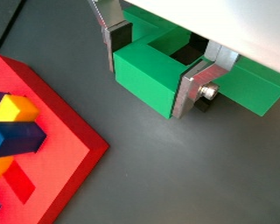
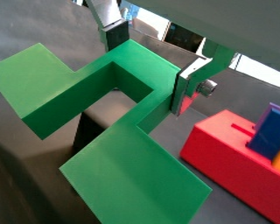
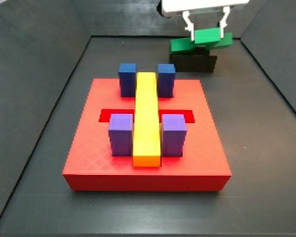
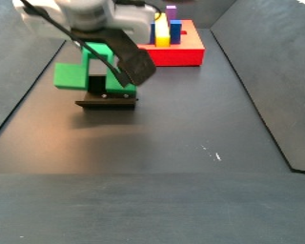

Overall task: Pick up the green object. Move up. Place the green object on the fixture. Regrasp the green object. Move to above the board. Insert the green object.
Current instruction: Place the green object on the fixture.

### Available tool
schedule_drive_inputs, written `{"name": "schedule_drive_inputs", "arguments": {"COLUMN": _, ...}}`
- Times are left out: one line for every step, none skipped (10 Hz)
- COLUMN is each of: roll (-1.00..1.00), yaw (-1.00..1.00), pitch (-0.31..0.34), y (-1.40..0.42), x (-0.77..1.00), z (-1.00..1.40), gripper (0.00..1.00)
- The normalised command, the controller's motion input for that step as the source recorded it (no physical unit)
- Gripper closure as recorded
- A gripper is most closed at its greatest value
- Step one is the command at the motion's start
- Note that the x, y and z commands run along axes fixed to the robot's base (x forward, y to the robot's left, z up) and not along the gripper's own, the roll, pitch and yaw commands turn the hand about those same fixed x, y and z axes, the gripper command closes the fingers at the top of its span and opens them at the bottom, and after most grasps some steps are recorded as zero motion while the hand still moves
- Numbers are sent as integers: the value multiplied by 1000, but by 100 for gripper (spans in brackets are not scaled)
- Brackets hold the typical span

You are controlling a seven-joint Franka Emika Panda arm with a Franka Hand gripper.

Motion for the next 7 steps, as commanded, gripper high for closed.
{"name": "schedule_drive_inputs", "arguments": {"roll": -457, "yaw": 0, "pitch": -91, "y": 29, "x": -163, "z": -257, "gripper": 100}}
{"name": "schedule_drive_inputs", "arguments": {"roll": -454, "yaw": 0, "pitch": -131, "y": 0, "x": -123, "z": -166, "gripper": 100}}
{"name": "schedule_drive_inputs", "arguments": {"roll": -354, "yaw": 0, "pitch": -100, "y": 0, "x": -114, "z": -63, "gripper": 100}}
{"name": "schedule_drive_inputs", "arguments": {"roll": -226, "yaw": 0, "pitch": -60, "y": 34, "x": -71, "z": 0, "gripper": 100}}
{"name": "schedule_drive_inputs", "arguments": {"roll": 0, "yaw": -109, "pitch": 0, "y": 37, "x": 0, "z": 0, "gripper": 100}}
{"name": "schedule_drive_inputs", "arguments": {"roll": 143, "yaw": -214, "pitch": 0, "y": 29, "x": 31, "z": 0, "gripper": 100}}
{"name": "schedule_drive_inputs", "arguments": {"roll": 357, "yaw": -249, "pitch": 0, "y": 3, "x": 31, "z": 0, "gripper": 100}}
